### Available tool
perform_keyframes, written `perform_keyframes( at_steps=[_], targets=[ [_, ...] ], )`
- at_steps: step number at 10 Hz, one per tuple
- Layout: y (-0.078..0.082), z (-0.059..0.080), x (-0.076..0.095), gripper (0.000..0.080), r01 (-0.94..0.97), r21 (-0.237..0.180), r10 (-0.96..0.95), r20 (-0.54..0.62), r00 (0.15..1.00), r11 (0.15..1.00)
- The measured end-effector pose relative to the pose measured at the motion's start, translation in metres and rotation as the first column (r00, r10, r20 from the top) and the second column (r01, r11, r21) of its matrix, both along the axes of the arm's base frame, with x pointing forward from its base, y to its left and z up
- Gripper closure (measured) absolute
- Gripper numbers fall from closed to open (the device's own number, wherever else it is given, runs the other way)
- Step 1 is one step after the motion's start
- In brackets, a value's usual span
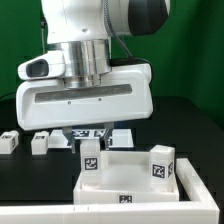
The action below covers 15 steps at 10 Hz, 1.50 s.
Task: Assemble square table
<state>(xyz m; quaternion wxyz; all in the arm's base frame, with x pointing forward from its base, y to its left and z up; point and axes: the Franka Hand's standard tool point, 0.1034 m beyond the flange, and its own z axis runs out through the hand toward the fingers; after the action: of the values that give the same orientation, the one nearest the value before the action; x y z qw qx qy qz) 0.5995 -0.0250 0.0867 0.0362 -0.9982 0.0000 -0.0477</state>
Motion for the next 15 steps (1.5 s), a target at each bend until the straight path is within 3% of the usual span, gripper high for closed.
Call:
perform_keyframes(
  at_steps=[3,6,8,10,12,13,15],
  targets=[
    [0.001,0.000,-0.001,0.0514,0.344,0.050,-0.342,-0.042,0.939,0.938],
    [0.007,-0.001,0.002,0.0512,0.671,0.071,-0.666,-0.083,0.741,0.738],
    [0.022,-0.002,0.004,0.0512,0.837,0.070,-0.830,-0.110,0.547,0.542],
    [0.023,-0.002,0.004,0.0512,0.881,0.069,-0.872,-0.122,0.473,0.468],
    [0.023,-0.002,0.004,0.0251,0.872,0.070,-0.864,-0.120,0.489,0.484],
    [0.022,-0.002,0.003,0.0181,0.811,0.071,-0.805,-0.104,0.584,0.580],
    [0.022,-0.002,0.003,0.0156,0.741,0.071,-0.735,-0.087,0.672,0.668]
  ],
)
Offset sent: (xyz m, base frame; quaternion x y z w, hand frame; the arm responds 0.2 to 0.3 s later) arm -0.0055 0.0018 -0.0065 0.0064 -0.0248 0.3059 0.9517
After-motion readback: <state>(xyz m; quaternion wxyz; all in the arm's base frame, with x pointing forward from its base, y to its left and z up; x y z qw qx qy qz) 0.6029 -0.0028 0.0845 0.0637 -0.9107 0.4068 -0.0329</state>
